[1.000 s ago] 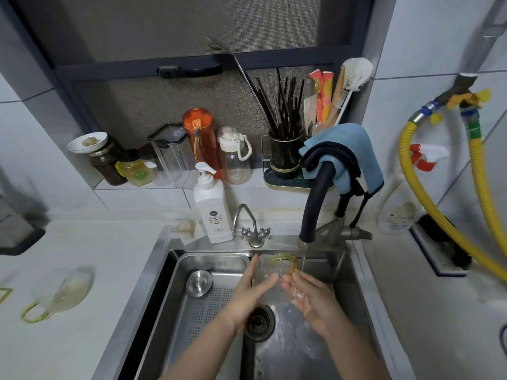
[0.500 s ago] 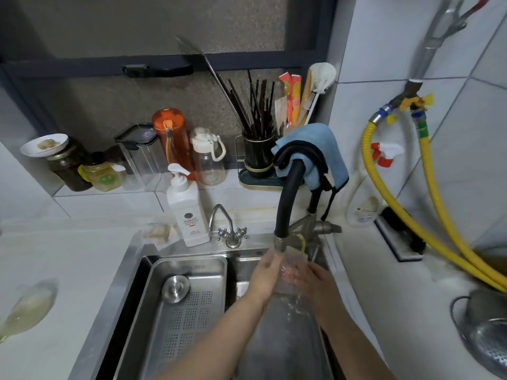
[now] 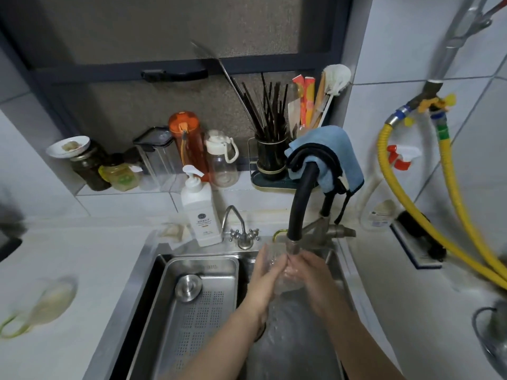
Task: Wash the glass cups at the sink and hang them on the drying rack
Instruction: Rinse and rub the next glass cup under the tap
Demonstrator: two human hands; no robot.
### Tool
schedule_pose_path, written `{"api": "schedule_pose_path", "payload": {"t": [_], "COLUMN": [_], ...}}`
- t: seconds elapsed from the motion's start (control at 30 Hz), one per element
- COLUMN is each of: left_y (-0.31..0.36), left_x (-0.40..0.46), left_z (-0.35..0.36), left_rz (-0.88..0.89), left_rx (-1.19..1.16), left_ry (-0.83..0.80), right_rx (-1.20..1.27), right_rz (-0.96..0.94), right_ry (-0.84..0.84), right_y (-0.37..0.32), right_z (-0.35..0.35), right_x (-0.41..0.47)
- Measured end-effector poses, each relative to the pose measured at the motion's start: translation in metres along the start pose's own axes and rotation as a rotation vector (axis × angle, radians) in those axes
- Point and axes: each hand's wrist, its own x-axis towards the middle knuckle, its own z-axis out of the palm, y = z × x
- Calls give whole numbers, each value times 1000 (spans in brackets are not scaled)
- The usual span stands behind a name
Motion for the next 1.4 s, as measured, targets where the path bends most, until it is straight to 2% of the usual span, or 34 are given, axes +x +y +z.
{"api": "schedule_pose_path", "payload": {"t": [0.1,0.17,0.27,0.37,0.43,0.53,0.67,0.83,1.03,1.17,1.3,1.4], "left_y": [-1,1,-4,-8,-5,-1,5,-1,1,4,1,4], "left_x": [4,8,12,12,14,18,21,28,33,36,33,37], "left_z": [-12,-22,-27,-20,-21,-26,-24,-22,-21,-26,-19,-23], "left_rz": [-3,-21,-80,-141,-178,-241,-270,-294,-286,-257,-266,-257], "left_rx": [-137,-115,-5,-11,-46,-26,-27,1,0,4,-8,11], "left_ry": [118,118,159,158,128,44,-31,64,78,129,120,143], "right_rx": [-190,-361,-440,-456,-523,-483,-464,-925,-691,-973,-588,-503], "right_rz": [-72,-106,-111,-127,-164,-189,-212,-303,-102,-178,-35,-57], "right_ry": [-189,-264,-199,-269,-336,-370,-339,-367,-573,-521,-590,-594], "right_y": [8,18,23,17,13,14,20,21,6,16,16,23], "right_z": [14,16,14,20,18,4,-5,-8,8,5,8,6], "right_x": [2,1,4,5,3,-1,-6,3,16,18,24,21]}}
